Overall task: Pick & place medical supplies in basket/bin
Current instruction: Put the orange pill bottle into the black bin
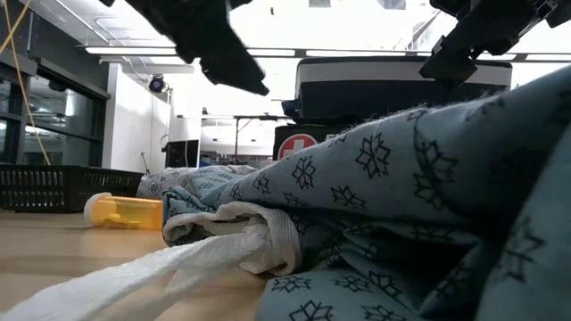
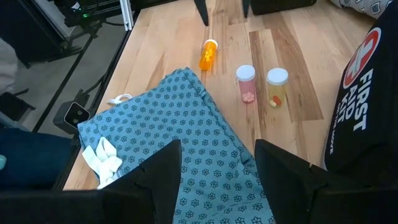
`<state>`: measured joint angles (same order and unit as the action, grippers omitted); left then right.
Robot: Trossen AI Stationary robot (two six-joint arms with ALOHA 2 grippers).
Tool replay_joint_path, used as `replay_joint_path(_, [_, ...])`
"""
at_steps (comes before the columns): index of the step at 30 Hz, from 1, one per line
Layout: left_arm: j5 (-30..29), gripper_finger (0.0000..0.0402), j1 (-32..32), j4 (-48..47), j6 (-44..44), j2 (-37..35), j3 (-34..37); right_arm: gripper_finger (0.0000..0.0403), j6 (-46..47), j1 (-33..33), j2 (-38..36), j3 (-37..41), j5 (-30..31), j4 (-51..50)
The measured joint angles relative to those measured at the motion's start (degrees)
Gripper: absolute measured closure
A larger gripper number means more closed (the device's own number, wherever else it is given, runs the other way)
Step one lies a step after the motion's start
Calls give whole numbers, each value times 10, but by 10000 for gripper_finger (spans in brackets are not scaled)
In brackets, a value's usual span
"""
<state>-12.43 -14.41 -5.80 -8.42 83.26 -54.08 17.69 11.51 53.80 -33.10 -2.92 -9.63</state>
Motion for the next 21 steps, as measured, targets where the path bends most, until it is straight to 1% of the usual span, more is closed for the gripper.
replay_joint_path(4, [24, 188, -20, -47, -4, 0, 0, 211, 0, 0, 0, 0, 0, 0])
replay_joint_path(9, [59, 188, -48, -58, -26, -1, 0, 211, 0, 0, 0, 0, 0, 0])
replay_joint_path(12, [59, 188, -64, -70, -43, -6, 0, 211, 0, 0, 0, 0, 0, 0])
replay_joint_path(15, [53, 188, -77, -109, -68, -5, 0, 211, 0, 0, 0, 0, 0, 0])
replay_joint_path(21, [46, 188, -96, -150, -131, -5, 0, 211, 0, 0, 0, 0, 0, 0])
